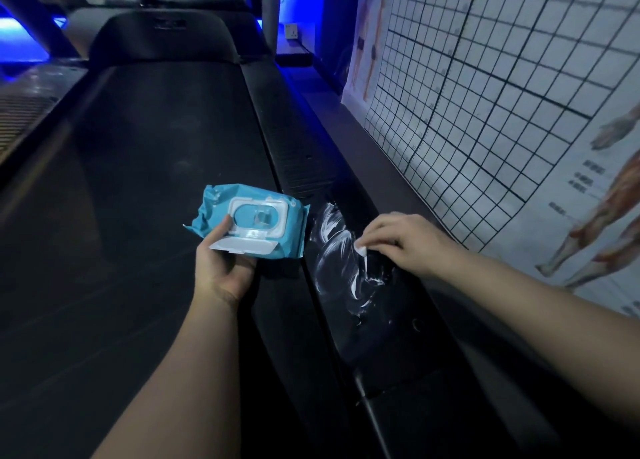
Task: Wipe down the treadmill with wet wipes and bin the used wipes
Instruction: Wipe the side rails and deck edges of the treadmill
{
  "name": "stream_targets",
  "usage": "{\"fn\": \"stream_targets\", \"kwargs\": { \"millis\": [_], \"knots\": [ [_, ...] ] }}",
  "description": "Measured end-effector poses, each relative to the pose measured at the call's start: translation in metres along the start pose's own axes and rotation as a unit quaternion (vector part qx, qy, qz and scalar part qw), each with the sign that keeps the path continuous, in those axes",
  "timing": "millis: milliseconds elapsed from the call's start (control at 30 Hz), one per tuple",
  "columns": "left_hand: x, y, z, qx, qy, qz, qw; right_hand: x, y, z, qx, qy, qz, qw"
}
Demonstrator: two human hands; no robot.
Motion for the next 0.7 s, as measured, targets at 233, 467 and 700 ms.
{"fn": "stream_targets", "kwargs": {
  "millis": [233, 467, 700],
  "knots": [
    [-0.002, 0.001, -0.003, 0.005, -0.007, 0.01, 1.0, -0.03, 0.016, -0.002, 0.036, 0.041, 0.017, 0.998],
    [0.002, 0.002, -0.002, 0.008, -0.01, 0.011, 1.0, -0.013, 0.027, 0.023, 0.075, 0.065, -0.029, 0.995],
    [0.004, 0.003, 0.001, 0.013, -0.004, 0.001, 1.0, 0.004, 0.022, 0.013, -0.003, -0.044, -0.085, 0.995]
  ]
}}
Point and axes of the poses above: each hand's wrist, its own x-axis towards the middle knuckle, its own z-axis out of the back of the hand, y = z × x, the point moved 1 cm from there along x, towards the middle knuckle, and after that the axes turned 15 degrees about x, right-handed, at the moved point
